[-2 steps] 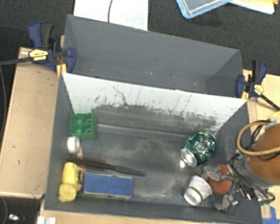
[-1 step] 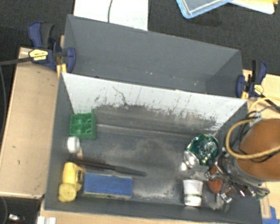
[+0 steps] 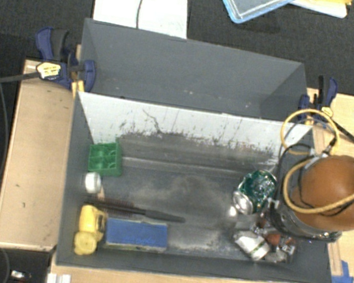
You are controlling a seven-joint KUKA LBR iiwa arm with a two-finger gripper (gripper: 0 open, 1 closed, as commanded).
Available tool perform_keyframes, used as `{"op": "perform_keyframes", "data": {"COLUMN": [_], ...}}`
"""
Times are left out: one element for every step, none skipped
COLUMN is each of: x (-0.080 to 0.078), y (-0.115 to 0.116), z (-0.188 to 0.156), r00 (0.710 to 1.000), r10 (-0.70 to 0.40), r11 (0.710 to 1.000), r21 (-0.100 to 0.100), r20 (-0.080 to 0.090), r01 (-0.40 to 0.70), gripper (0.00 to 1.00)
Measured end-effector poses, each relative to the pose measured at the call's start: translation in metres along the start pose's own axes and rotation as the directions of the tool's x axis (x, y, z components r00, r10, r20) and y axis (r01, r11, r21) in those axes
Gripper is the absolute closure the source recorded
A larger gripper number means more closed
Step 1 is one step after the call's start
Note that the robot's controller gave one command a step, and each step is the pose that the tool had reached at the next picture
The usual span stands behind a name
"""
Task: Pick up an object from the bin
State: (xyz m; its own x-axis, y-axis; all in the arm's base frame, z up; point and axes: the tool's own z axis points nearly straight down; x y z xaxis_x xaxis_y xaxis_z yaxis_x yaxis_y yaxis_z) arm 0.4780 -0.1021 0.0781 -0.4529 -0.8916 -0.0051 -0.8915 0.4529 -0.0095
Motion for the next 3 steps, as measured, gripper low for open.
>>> {"op": "perform_keyframes", "data": {"x": [-0.0423,-0.0422,-0.0426], "y": [0.0211,0.0211,0.0211], "z": [0.0079,0.0079,0.0038], "r00": [0.991,0.991,0.991], "r10": [-0.134,-0.134,-0.134], "r11": [0.991,0.991,0.991], "r21": [-0.005,-0.005,-0.003], "r20": [0.000,0.000,0.002], "r01": [0.134,0.134,0.134], "gripper": [1.00,1.00,1.00]}}
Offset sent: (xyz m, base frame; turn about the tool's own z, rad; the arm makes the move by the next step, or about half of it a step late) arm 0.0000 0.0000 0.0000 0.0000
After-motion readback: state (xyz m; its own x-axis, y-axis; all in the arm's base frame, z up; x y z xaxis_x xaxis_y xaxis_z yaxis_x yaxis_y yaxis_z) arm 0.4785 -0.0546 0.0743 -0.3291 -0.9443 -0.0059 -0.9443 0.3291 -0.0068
